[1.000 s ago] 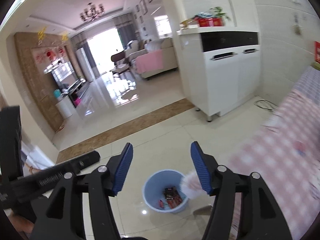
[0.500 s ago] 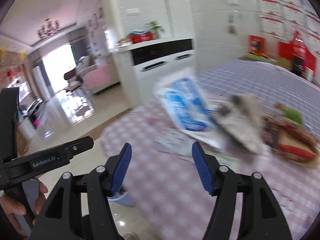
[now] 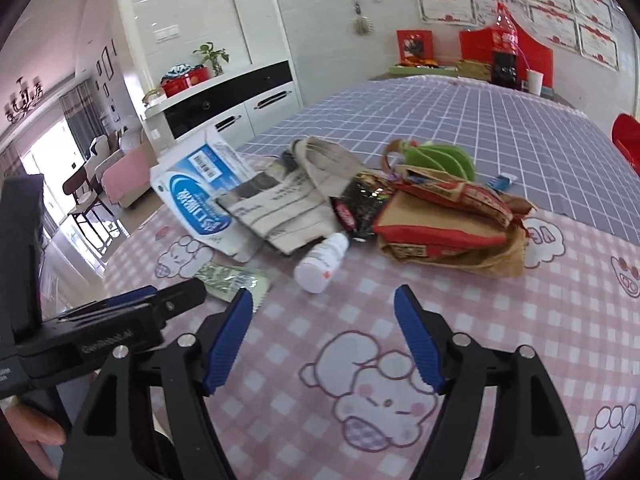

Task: Collect trash
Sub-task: 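Move both open tools back over the table toward the remaining trash, then grasp the white medicine bottle with the right tool while the left tool grasps the green blister pack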

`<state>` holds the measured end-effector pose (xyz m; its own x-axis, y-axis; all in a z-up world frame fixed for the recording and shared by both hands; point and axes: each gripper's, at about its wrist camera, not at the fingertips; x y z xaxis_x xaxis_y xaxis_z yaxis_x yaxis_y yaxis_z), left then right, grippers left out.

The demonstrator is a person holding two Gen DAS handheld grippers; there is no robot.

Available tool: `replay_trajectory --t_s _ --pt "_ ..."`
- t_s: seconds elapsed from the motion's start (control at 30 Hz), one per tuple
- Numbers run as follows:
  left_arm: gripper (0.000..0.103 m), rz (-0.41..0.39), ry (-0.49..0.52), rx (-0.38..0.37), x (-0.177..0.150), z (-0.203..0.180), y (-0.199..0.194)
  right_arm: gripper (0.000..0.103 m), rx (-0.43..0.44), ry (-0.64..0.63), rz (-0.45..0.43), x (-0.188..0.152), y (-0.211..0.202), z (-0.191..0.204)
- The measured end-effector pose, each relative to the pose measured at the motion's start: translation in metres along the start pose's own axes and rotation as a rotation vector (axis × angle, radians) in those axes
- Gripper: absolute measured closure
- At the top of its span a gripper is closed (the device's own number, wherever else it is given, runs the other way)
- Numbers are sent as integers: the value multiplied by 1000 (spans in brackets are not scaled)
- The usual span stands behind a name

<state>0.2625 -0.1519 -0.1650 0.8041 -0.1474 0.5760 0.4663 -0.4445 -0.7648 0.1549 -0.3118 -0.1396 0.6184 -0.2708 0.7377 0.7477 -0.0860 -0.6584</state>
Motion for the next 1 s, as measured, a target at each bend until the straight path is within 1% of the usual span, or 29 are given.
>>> replay_trajectory --t_s 0.1,0.17,0.27,0.3,0.33,0.37,0.4,0.43,0.47,0.53,0.67,0.8,1.0 --pt "28 -2 9 7 5 -7 9 27 -2 8 15 0 2 -5" --pt "28 -22 5 22 8 -10 14 27 4 17 22 -2 2 -5" --pt "29 -28 -2 10 13 -15 17 27 12 28 30 -1 6 -10" --pt "32 -28 11 13 11 -18 18 27 12 31 31 0 7 -11" --pt "38 -31 41 32 10 -22 19 27 12 33 32 1 8 -11" --pt "40 -34 67 53 8 -26 20 27 12 36 34 2 9 -12" --pt "48 -37 97 71 7 -30 21 27 15 41 34 2 10 -13" --pt "55 -37 114 64 6 -33 22 27 15 43 37 3 11 -14" --pt "57 -39 118 75 6 -34 22 27 14 45 41 4 13 -14" --pt "67 -45 126 74 7 -34 23 27 16 49 48 5 15 -14" --pt "73 -68 121 63 4 -32 22 27 17 51 68 6 22 -13" --pt "77 -73 62 26 4 -19 16 27 21 44 88 10 29 -7" --pt "81 -102 28 27 4 -6 2 28 -21 -6 95 21 41 4"
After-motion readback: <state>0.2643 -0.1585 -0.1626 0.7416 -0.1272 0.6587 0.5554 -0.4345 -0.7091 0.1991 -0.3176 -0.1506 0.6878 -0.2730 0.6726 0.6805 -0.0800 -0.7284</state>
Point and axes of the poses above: each gripper's, at about its wrist camera, not at the fingertips, and y roughly the way its jaws point, z to its left, x to its top, and after that the axes turned 5 degrees about -y, right-handed
